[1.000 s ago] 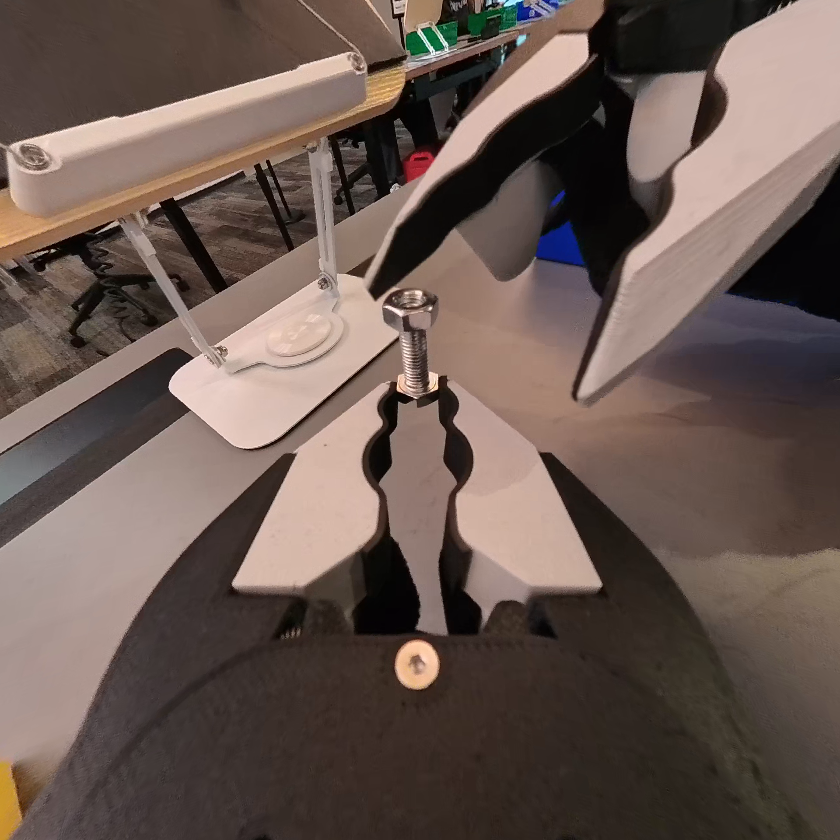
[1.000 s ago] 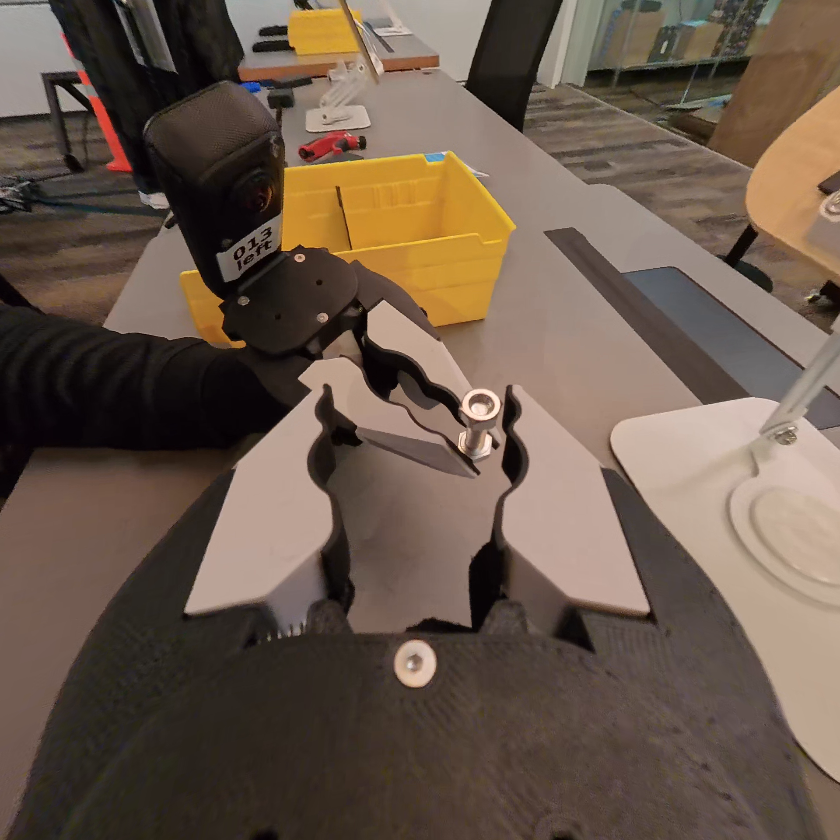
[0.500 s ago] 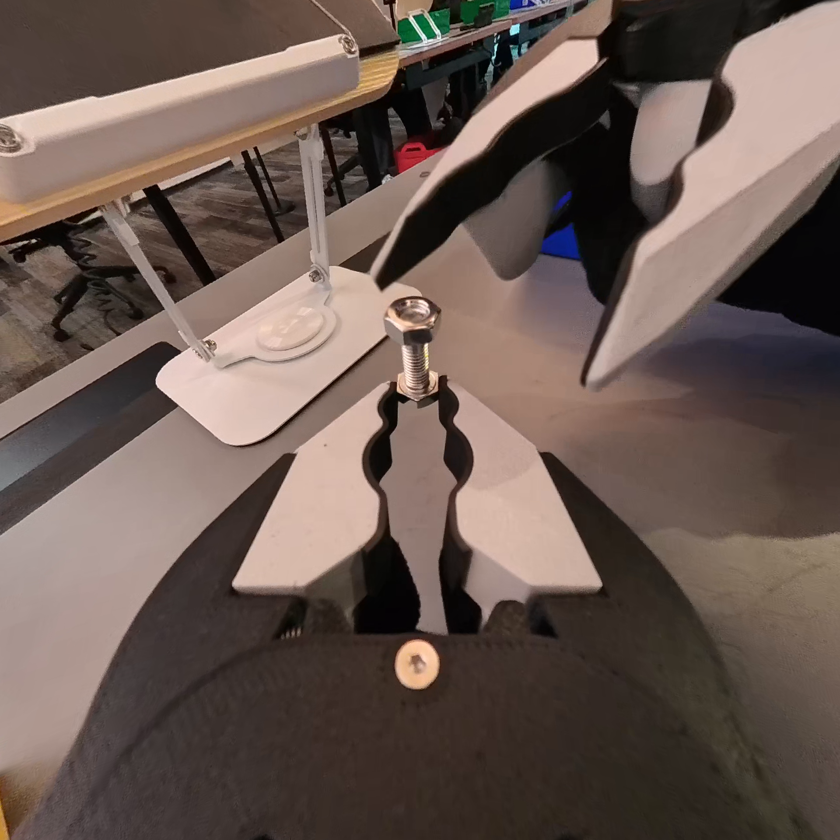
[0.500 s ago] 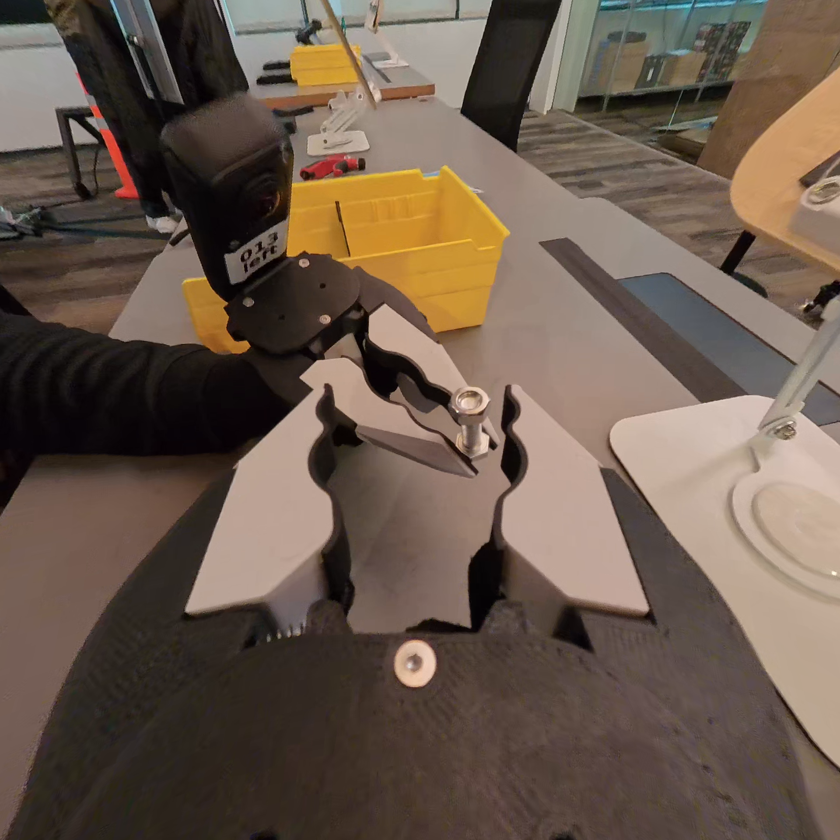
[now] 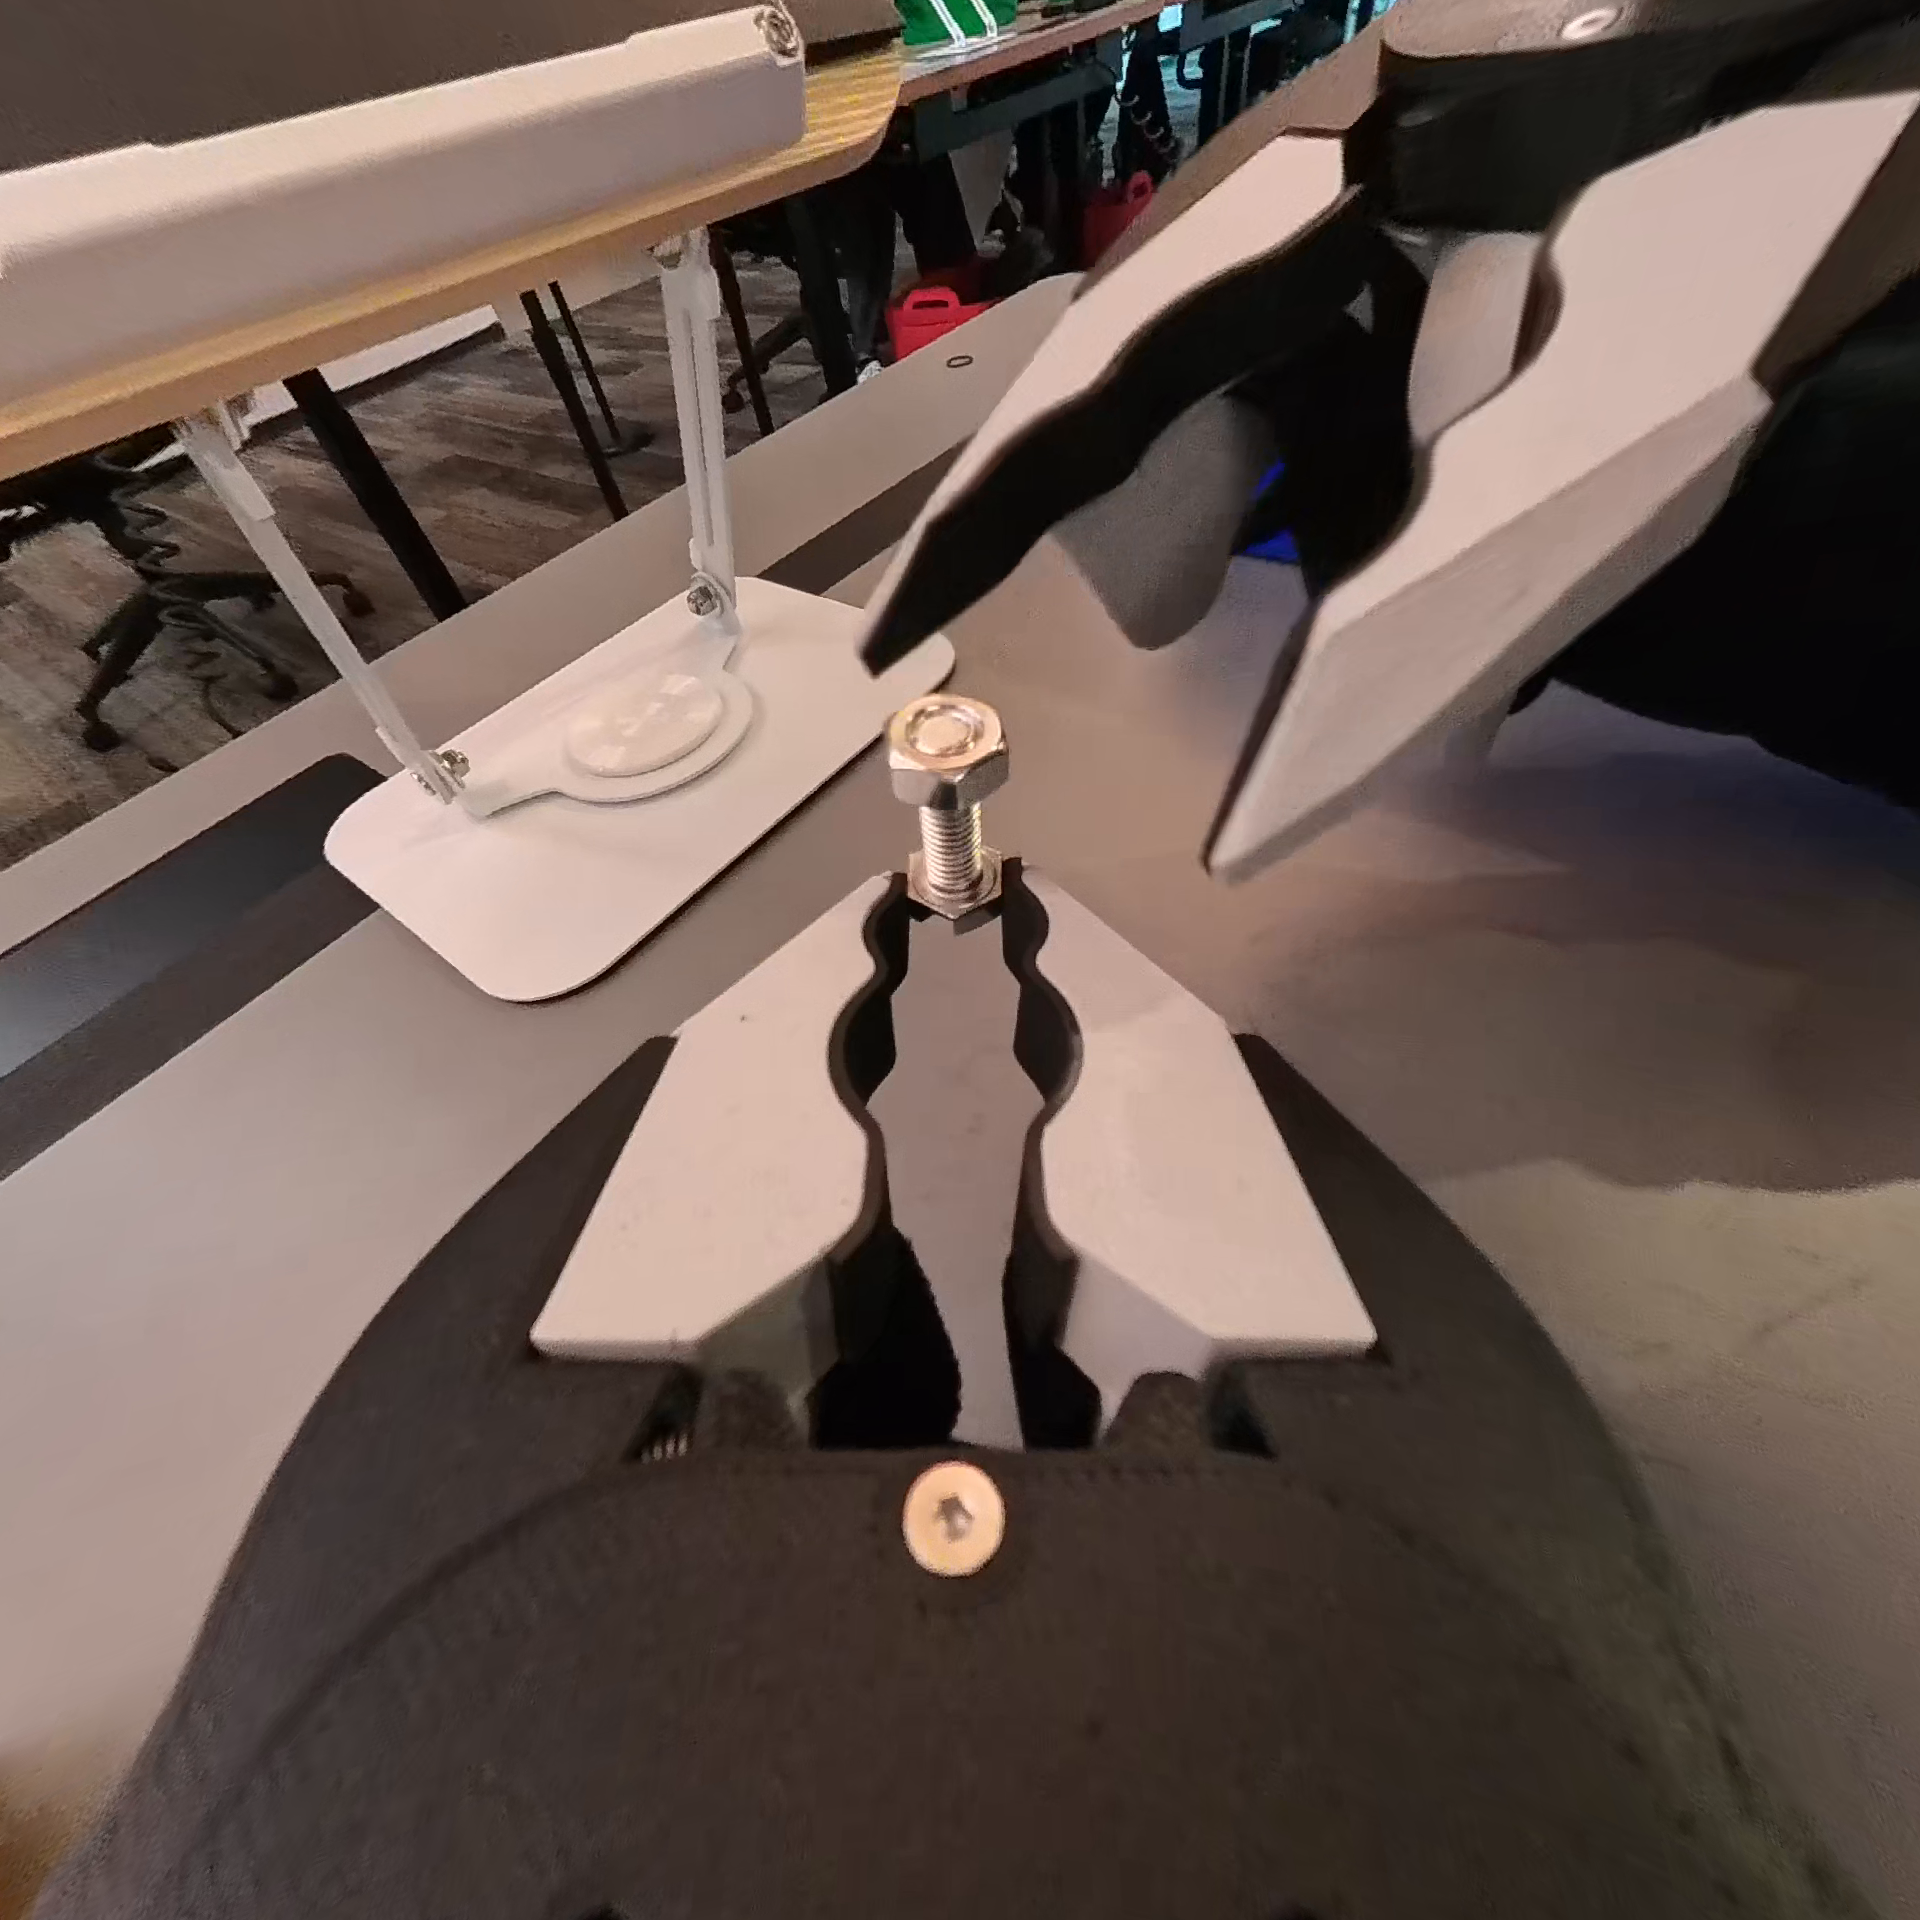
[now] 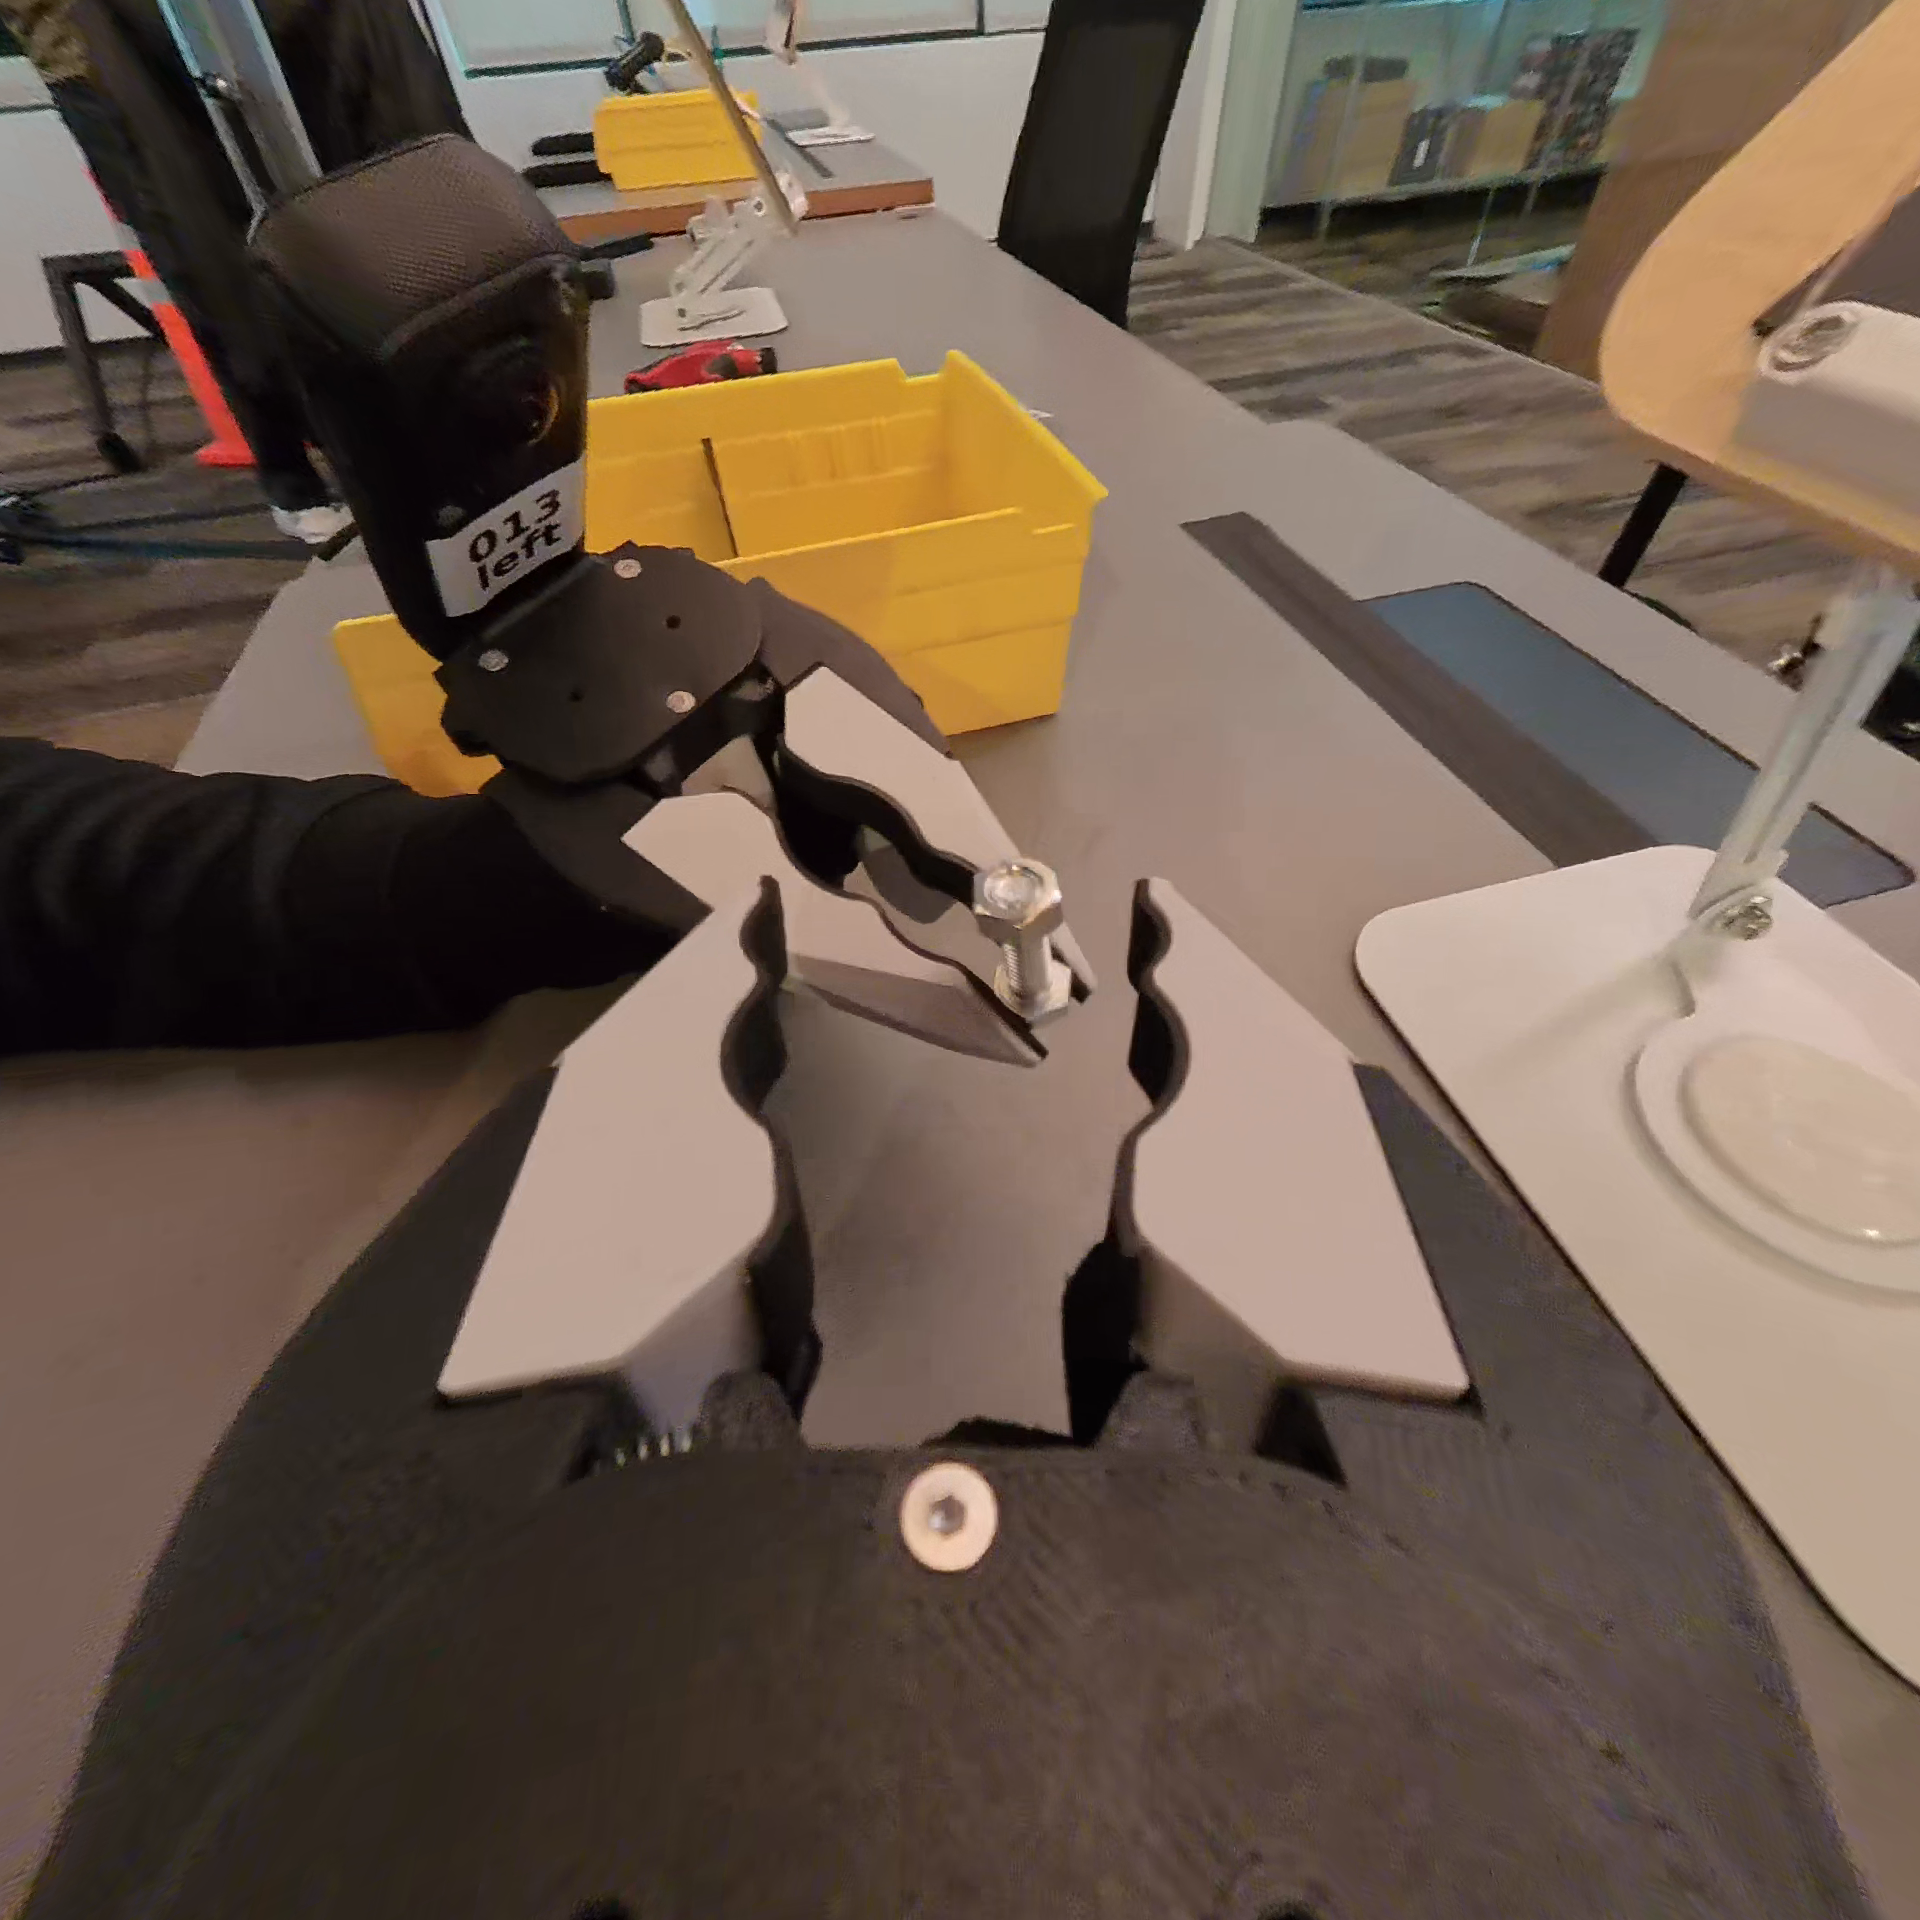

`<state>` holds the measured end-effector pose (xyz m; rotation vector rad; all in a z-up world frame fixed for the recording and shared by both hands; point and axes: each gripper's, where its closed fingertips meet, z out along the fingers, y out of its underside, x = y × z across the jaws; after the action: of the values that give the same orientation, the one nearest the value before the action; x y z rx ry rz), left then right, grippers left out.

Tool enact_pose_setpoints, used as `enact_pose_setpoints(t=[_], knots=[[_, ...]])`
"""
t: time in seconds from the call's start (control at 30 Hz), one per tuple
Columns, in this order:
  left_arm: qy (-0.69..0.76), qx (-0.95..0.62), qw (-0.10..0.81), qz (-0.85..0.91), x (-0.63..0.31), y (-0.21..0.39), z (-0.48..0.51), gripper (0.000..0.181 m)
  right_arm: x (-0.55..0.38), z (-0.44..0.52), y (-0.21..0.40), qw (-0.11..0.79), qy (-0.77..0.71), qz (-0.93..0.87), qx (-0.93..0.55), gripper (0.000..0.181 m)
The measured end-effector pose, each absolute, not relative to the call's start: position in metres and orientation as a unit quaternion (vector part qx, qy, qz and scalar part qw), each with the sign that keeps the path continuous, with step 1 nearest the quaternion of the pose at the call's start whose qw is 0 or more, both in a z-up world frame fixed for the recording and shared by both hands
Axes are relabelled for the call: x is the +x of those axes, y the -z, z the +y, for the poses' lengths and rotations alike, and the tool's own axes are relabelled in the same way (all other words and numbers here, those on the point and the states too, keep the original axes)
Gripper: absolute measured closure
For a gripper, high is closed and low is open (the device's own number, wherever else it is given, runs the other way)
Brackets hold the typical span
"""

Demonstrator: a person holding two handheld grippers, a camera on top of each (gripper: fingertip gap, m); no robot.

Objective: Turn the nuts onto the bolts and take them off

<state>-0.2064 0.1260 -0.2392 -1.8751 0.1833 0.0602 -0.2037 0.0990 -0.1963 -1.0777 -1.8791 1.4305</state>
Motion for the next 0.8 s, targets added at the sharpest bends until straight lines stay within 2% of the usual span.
enact_pose_setpoints(t=[0.13,0.17,0.2,0.27,0.3,0.47,0.53,0.6,0.63,0.73,0.8], knots=[[-0.023,-0.806,0.587,0.071,-0.209,0.240,0.125,0.166,-0.199,0.088,0.204,0.245,-0.523,-0.717,-0.391,0.125],[-0.022,-0.806,0.588,0.067,-0.210,0.240,0.125,0.166,-0.193,0.087,0.205,0.233,-0.525,-0.722,-0.386,0.148],[-0.020,-0.805,0.589,0.064,-0.211,0.239,0.125,0.166,-0.184,0.080,0.205,0.208,-0.534,-0.733,-0.367,0.181],[-0.017,-0.805,0.589,0.063,-0.212,0.239,0.125,0.166,-0.180,0.081,0.202,0.202,-0.542,-0.731,-0.362,0.180],[-0.018,-0.806,0.588,0.064,-0.211,0.240,0.125,0.166,-0.182,0.083,0.201,0.207,-0.541,-0.727,-0.368,0.174],[-0.020,-0.809,0.582,0.074,-0.207,0.242,0.127,0.166,-0.200,0.094,0.195,0.281,-0.530,-0.705,-0.378,0.108],[-0.020,-0.809,0.582,0.073,-0.208,0.242,0.127,0.166,-0.200,0.088,0.200,0.274,-0.526,-0.714,-0.372,0.112],[-0.019,-0.812,0.579,0.069,-0.210,0.244,0.126,0.166,-0.194,0.084,0.208,0.245,-0.519,-0.725,-0.380,0.127],[-0.018,-0.811,0.581,0.067,-0.210,0.244,0.126,0.166,-0.184,0.075,0.208,0.215,-0.529,-0.739,-0.357,0.181],[-0.015,-0.810,0.582,0.065,-0.211,0.243,0.126,0.166,-0.175,0.071,0.205,0.203,-0.536,-0.747,-0.336,0.181],[-0.016,-0.811,0.581,0.068,-0.210,0.243,0.126,0.166,-0.179,0.074,0.203,0.215,-0.540,-0.737,-0.345,0.168]])
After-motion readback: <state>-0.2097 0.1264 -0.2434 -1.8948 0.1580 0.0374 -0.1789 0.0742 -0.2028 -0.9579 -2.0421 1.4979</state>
